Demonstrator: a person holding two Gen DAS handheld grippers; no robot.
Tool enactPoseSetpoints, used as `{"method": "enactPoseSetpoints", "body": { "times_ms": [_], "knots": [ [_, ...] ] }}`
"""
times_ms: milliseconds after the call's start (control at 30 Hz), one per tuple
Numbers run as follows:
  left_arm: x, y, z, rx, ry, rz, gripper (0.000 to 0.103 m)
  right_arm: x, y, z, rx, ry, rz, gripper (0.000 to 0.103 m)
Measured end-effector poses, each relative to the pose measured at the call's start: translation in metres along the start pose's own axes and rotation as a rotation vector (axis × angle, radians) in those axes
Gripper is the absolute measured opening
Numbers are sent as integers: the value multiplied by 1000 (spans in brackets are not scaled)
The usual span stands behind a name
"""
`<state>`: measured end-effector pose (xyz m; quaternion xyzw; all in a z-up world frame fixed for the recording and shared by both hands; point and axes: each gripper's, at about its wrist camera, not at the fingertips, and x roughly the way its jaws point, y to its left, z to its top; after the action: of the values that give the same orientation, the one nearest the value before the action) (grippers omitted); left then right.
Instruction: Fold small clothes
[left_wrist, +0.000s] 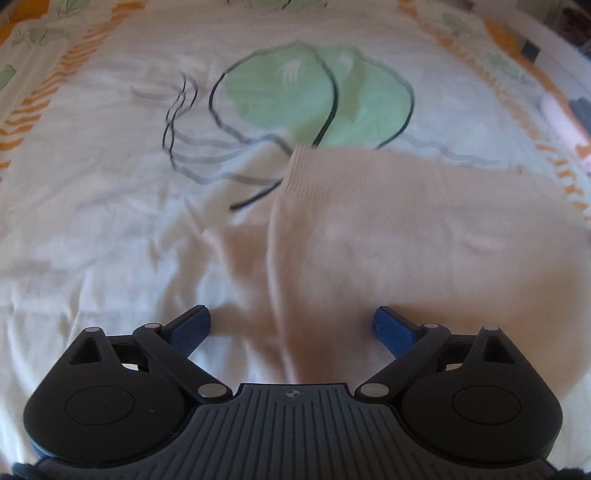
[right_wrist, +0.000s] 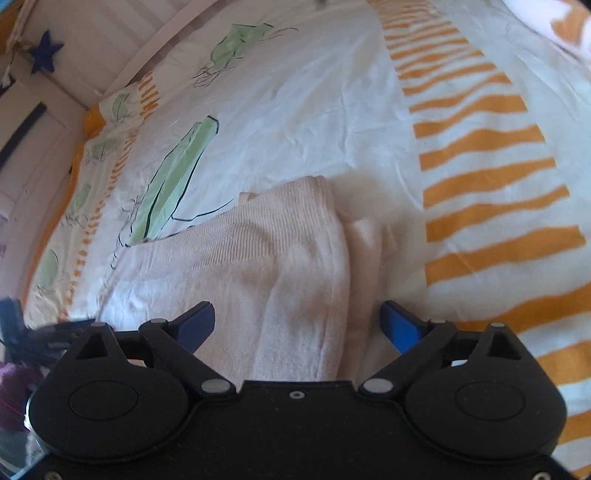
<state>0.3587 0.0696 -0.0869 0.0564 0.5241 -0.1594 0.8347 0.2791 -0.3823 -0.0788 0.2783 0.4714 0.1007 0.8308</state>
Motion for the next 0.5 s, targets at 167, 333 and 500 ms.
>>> {"method": "enactPoseSetpoints", "body": {
  "times_ms": [167,333,500],
  "knots": [
    [1,7,1,-33,6,-15,102,-11,-8,5,44,-26,-3,98],
    [-22,-13,7,-6,-86,-19,102,-25,9,8,-32,-129,33,98],
    [-28,-52,1,71,-93,-196,102,-15,52,-3,-214,-33,206,98]
  ]
}}
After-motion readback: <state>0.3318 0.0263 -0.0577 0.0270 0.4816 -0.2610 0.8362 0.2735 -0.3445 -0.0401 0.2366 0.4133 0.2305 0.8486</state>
